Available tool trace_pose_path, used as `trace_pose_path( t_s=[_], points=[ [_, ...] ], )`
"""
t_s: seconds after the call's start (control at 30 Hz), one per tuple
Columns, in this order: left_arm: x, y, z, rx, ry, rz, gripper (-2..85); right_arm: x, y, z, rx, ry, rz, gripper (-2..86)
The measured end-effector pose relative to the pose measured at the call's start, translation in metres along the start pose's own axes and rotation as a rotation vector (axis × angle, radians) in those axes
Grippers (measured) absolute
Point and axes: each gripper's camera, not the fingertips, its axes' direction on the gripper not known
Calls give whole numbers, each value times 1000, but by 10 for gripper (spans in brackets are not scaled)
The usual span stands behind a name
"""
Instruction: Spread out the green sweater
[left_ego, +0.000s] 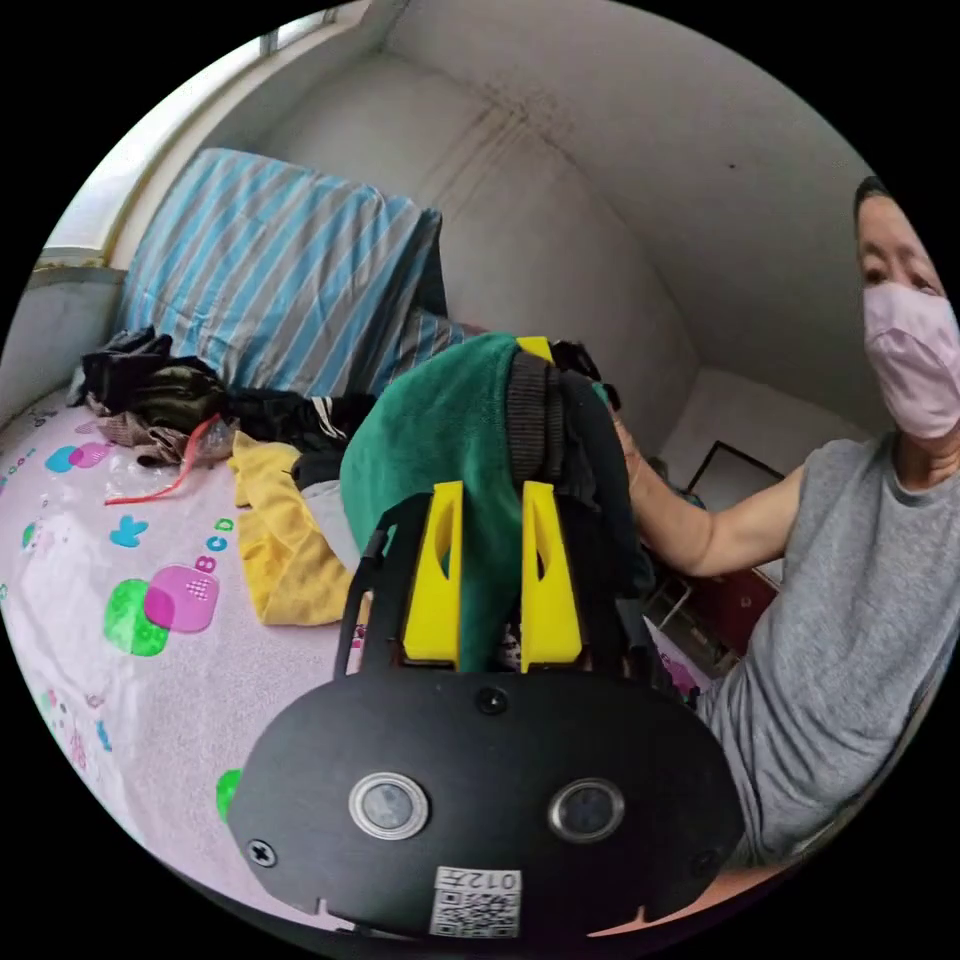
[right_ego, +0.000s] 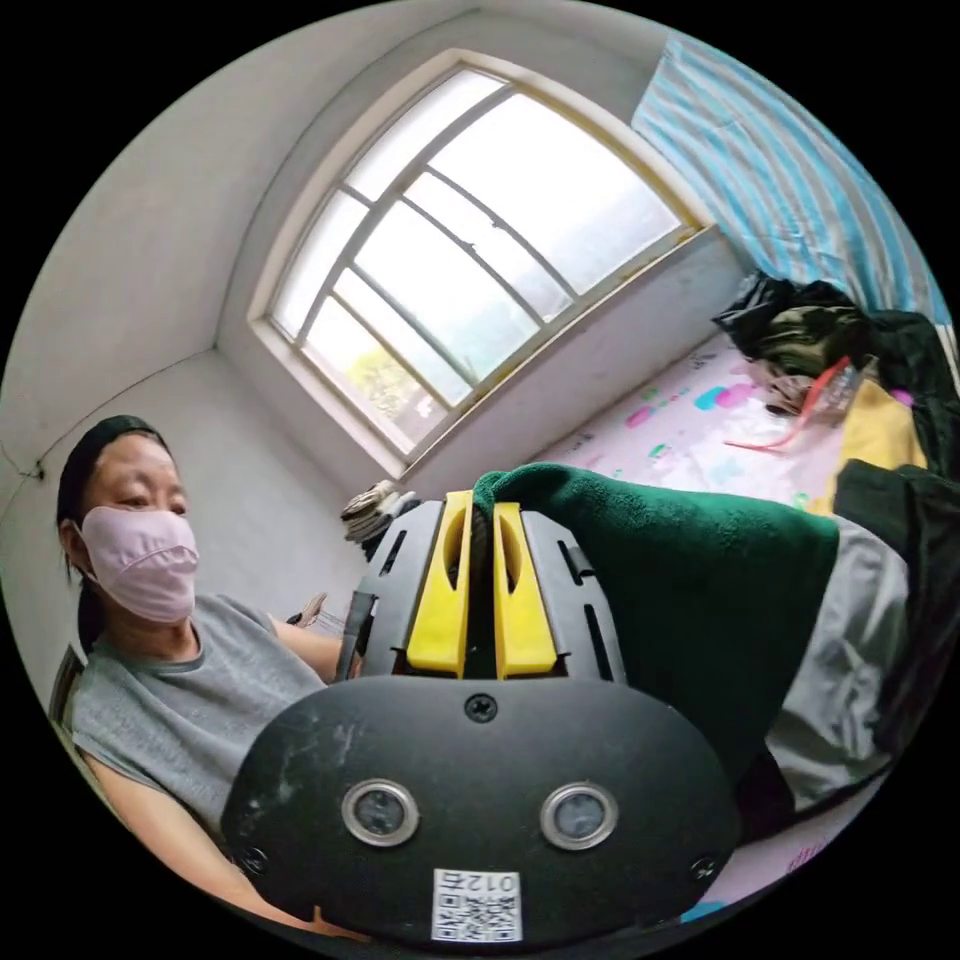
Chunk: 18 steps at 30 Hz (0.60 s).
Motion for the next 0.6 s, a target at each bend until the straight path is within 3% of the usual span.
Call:
trace_pose_path(
  t_s=[0.1, 0.2, 0.33, 0.43, 0.6],
  points=[
    [28, 4, -62, 73, -134, -10, 39, 2, -12, 43, -62, -113, -41, 5],
    [46, 7, -98, 7, -323, -37, 33, 33, -23, 96, -152, -102, 15, 8],
    [25, 25, -125, -103, -544, -312, 46, 118, -23, 185, -302, 38, 173, 7],
    [16, 39, -140, -146, -541, -469, 70, 173, -12, 216, -236, -28, 329, -2],
    [67, 17, -137, -201, -615, -371, 137, 215, -4, 231, -138, -28, 405, -6]
  ],
)
